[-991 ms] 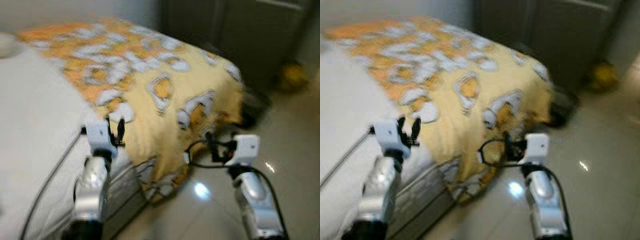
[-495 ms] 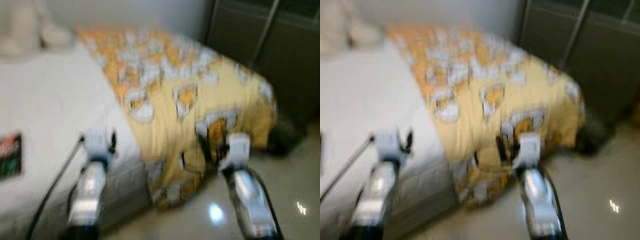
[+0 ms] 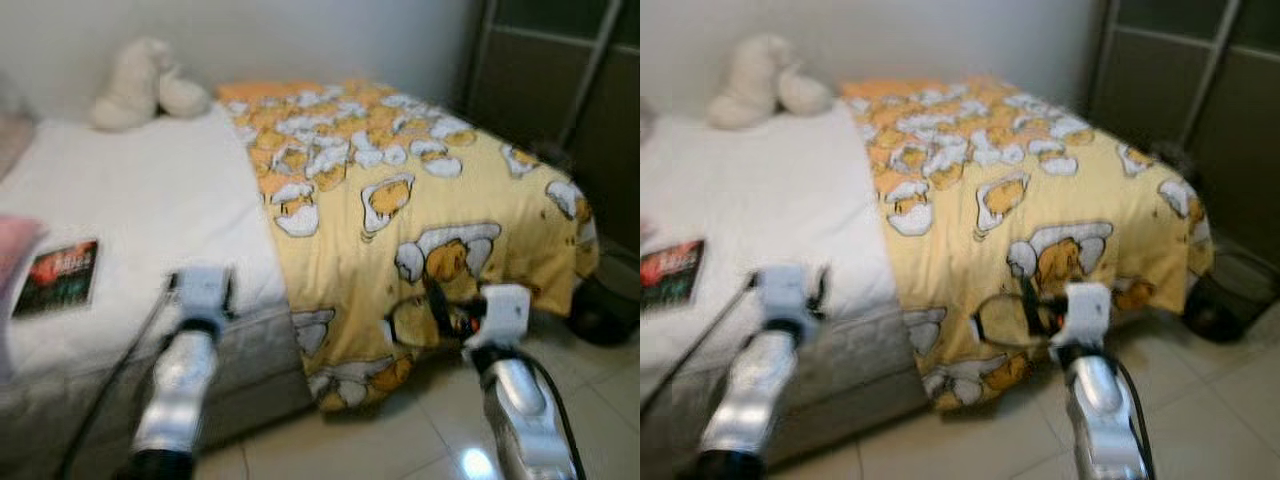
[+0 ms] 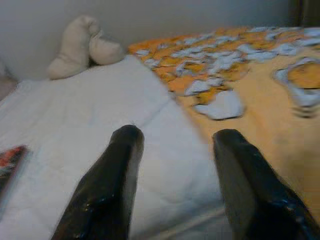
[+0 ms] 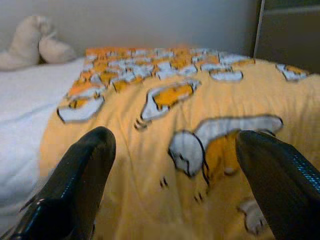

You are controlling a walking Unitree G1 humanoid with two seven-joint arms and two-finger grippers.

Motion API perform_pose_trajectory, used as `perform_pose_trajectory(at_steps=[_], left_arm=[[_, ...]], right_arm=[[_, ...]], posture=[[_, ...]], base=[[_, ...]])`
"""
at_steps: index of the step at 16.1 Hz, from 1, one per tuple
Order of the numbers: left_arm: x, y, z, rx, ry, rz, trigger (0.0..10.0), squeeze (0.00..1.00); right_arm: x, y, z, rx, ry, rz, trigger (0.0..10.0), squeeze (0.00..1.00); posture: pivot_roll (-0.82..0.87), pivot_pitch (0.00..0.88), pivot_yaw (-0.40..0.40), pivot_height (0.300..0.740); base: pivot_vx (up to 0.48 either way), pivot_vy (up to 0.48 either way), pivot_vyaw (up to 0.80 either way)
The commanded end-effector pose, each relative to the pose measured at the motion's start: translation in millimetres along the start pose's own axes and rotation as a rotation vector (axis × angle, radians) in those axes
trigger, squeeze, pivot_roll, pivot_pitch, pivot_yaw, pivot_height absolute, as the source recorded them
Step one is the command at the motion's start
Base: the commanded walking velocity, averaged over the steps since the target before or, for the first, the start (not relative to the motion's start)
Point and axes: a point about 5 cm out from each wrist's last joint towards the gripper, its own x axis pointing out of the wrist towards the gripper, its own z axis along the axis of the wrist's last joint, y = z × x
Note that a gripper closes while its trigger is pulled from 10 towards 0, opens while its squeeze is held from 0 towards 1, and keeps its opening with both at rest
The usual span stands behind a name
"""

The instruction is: Clean up the room

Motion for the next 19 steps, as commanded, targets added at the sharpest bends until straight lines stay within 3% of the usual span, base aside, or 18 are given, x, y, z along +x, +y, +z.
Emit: perform_pose_trajectory(at_steps=[1,4,5,8,12,13,15,17,19], left_arm=[[5.0,-1.3,4,-0.002,0.004,-0.008,10.0,1.00],[7.3,-8.9,3,-0.044,0.022,-0.046,10.0,1.00],[10.0,-8.3,7,-0.033,0.007,-0.040,10.0,0.00],[17.1,2.3,9,-0.153,0.023,0.038,10.0,0.00],[16.4,1.1,8,-0.167,0.025,0.031,10.0,0.00],[16.5,-0.8,9,-0.148,0.020,0.020,10.0,0.00],[16.3,-5.0,1,-0.015,0.061,0.012,10.0,0.00],[8.7,-1.7,-2,-0.055,0.038,-0.046,10.0,0.00],[-18.0,5.2,-9,0.025,0.001,-0.180,10.0,0.00]], right_arm=[[4.2,9.4,4,-0.009,-0.018,0.043,10.0,0.00],[5.1,17.0,0,0.002,-0.010,0.064,10.0,0.00],[7.0,19.9,-2,0.007,-0.006,0.074,10.0,0.00],[13.3,27.0,-2,-0.028,0.011,0.100,10.0,0.00],[16.2,23.2,3,-0.001,-0.011,0.072,10.0,0.00],[16.8,22.7,3,0.010,-0.009,0.070,10.0,0.00],[17.5,22.3,4,0.027,-0.013,0.071,10.0,0.00],[13.7,18.3,2,0.045,-0.010,0.055,10.0,0.00],[-5.4,13.6,-6,0.030,0.009,0.051,10.0,0.00]], posture=[[0.14,0.000,0.042,0.740],[0.16,0.000,0.038,0.740],[0.17,0.000,0.035,0.740],[0.17,0.000,0.036,0.740],[0.17,0.000,0.035,0.740],[0.16,0.000,0.036,0.740],[0.16,0.000,0.038,0.740],[0.16,0.000,0.044,0.740],[0.15,0.000,0.041,0.740]], base=[[0.398,-0.266,0.43],[0.154,0.000,0.43],[0.000,0.000,0.44],[0.275,-0.082,0.29],[0.473,0.000,0.30],[0.480,0.000,0.51],[0.000,0.000,0.48],[0.000,-0.180,0.45],[0.120,-0.412,0.45]])
